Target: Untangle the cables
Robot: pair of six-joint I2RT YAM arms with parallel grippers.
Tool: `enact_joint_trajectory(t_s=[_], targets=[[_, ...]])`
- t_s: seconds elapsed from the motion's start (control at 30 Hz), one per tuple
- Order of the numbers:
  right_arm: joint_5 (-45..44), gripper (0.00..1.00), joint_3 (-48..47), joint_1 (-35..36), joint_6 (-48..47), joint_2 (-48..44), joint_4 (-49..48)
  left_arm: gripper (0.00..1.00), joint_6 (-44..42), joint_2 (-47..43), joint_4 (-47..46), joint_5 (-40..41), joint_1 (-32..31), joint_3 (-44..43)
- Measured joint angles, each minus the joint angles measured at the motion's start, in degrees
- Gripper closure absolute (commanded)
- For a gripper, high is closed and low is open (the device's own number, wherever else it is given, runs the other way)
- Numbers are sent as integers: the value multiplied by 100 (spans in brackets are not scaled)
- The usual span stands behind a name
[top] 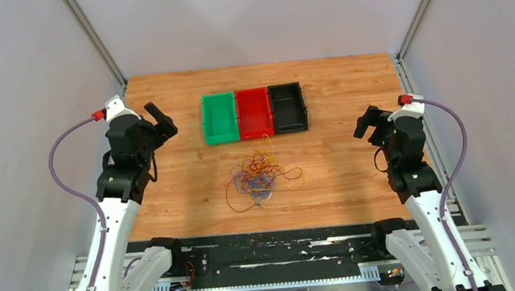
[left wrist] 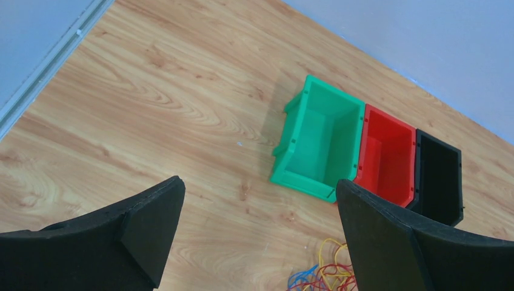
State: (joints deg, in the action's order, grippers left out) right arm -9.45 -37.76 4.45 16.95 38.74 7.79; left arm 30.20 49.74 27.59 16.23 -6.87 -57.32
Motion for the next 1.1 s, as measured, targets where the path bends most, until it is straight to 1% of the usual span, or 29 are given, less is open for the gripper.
enact_joint_trajectory(t_s=[0.17, 0.3, 0.37, 0.47, 0.53, 0.63, 0.77, 0.83, 0.9, 1.0, 1.1], targets=[[352, 0, -4, 0, -9, 199, 11, 0, 4, -9, 50, -160, 0, 92], [1351, 1, -240, -7, -188, 595, 160, 0, 4, -7, 79, -516, 0, 271], [2004, 1, -463, -2, -247, 953, 181, 0, 4, 20, 85, -743, 0, 391], [2667, 2, -643, 149, -372, 1486, 192, 0, 2, 208, 131, -1084, 0, 546], [2872, 2, -671, 389, -483, 1762, 243, 0, 4, 378, 125, -1368, -4, 678], [2949, 3, -710, 1064, -699, 2232, 306, 0, 24, 627, 94, -1668, -214, 979], [2973, 9, -839, 2055, -1043, 2879, 140, 0, 52, 1043, -151, -2068, -994, 1405], [3115, 11, -885, 2420, -1259, 3259, -162, 1, 114, 1329, -450, -2378, -1318, 1596], [3320, 13, -951, 2603, -1449, 3646, -450, 4, 195, 1628, -780, -2677, -1484, 1746], [3812, 15, -1209, 2686, -1784, 4334, -765, 7, 269, 2173, -1152, -3005, -1646, 1779], [4301, 18, -1491, 2706, -2164, 4861, -970, 12, 291, 2588, -1357, -3101, -1773, 1762]])
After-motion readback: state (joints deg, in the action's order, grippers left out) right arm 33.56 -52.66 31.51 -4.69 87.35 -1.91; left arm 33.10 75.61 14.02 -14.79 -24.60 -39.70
